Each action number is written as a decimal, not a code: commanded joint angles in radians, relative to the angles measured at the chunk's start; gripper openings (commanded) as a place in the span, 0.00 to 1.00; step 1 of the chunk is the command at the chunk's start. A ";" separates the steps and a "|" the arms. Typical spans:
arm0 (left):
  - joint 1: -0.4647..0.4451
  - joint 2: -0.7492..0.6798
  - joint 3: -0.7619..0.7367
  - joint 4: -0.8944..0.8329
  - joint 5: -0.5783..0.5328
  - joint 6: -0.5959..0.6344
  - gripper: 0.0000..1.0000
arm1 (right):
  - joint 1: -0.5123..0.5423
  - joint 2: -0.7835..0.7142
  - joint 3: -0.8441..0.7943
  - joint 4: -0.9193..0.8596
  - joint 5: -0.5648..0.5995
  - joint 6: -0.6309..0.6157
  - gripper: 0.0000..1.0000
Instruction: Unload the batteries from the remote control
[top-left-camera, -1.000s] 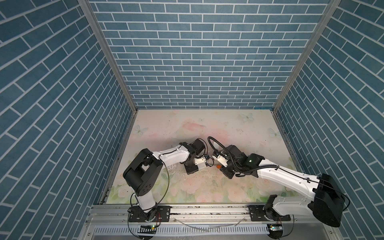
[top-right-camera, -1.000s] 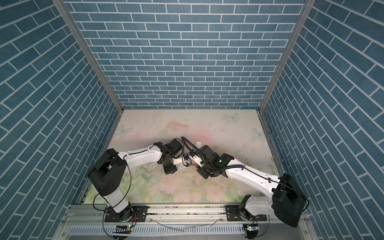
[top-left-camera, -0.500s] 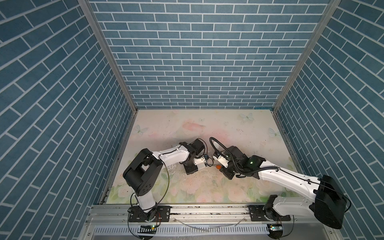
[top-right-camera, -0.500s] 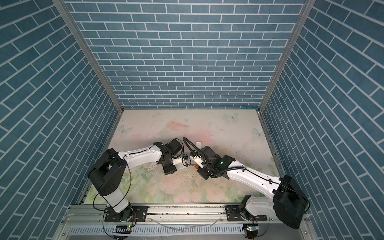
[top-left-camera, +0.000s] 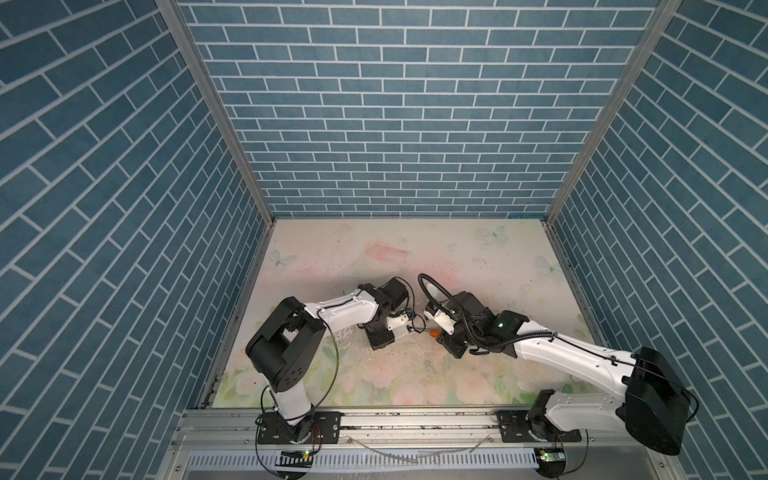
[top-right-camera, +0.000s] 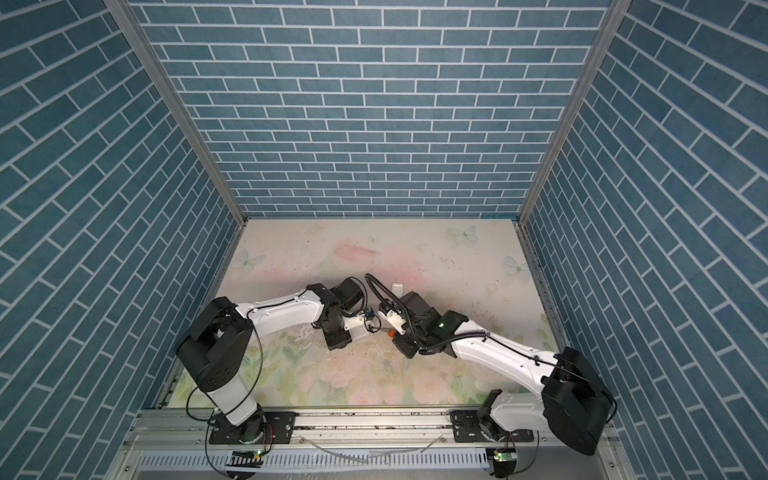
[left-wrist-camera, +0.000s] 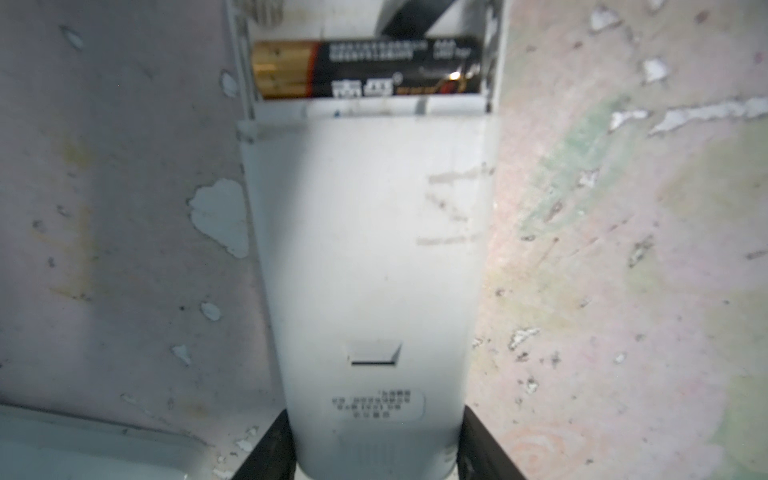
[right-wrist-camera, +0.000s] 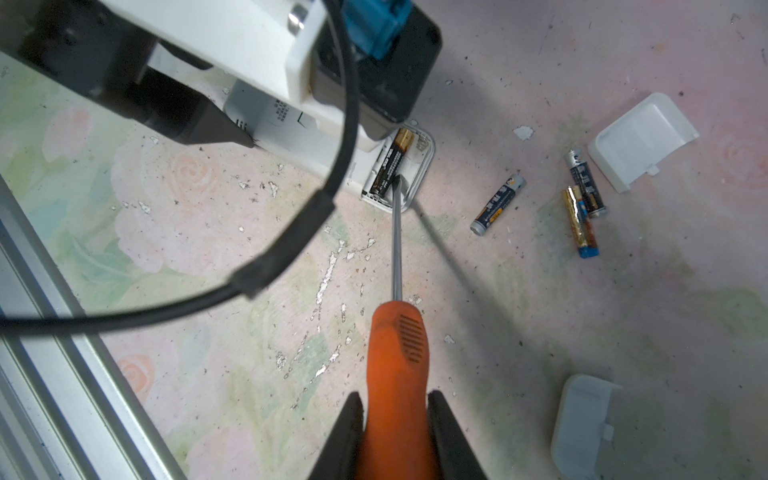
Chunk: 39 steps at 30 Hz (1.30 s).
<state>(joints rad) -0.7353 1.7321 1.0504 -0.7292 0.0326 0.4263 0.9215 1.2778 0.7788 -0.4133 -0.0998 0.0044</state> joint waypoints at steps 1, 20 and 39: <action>-0.044 -0.015 0.051 0.177 0.143 0.031 0.00 | 0.046 0.067 -0.040 0.091 -0.270 -0.045 0.00; -0.078 -0.064 0.019 0.112 0.142 0.042 0.00 | 0.055 -0.101 0.139 -0.358 -0.074 0.077 0.00; -0.083 0.007 0.014 0.106 0.090 0.034 0.21 | 0.056 -0.162 0.226 -0.516 0.095 0.117 0.00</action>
<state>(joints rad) -0.8165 1.7283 1.0546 -0.6292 0.1299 0.4637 0.9710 1.1511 0.9707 -0.8982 -0.0235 0.1081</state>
